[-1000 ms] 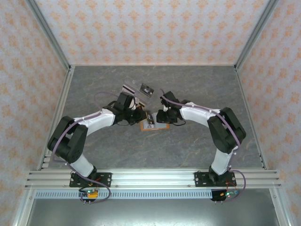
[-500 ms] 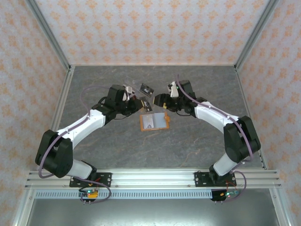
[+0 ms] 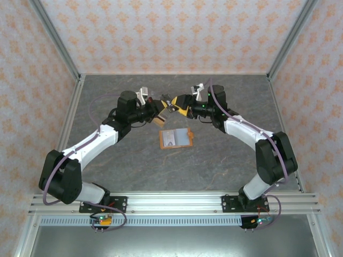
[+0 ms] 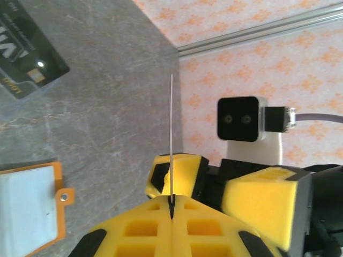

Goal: Take the credit cards out of the card holder

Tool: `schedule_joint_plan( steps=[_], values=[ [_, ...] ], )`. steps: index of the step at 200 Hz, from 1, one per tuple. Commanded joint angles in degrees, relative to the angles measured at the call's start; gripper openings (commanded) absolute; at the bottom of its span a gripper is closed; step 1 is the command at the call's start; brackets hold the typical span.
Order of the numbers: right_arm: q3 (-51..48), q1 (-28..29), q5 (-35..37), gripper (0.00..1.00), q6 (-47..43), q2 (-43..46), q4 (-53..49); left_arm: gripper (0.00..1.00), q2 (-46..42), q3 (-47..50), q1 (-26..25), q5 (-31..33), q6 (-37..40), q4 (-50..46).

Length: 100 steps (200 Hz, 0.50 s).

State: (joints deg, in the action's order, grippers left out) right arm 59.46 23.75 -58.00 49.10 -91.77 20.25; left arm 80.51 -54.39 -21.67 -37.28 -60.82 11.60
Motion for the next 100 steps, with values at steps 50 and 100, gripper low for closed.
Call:
schedule_joint_plan(
  steps=[50,100],
  values=[
    [-0.3,-0.8,-3.0,0.42,6.8,1.2,8.8,0.00,1.0,0.2,1.4,-3.2,-5.8,8.6],
    [1.3,-1.0,-1.5,0.16,2.4,1.0,3.0,0.05,0.7,0.9,1.4,-3.1,-5.2,6.8]
  ],
)
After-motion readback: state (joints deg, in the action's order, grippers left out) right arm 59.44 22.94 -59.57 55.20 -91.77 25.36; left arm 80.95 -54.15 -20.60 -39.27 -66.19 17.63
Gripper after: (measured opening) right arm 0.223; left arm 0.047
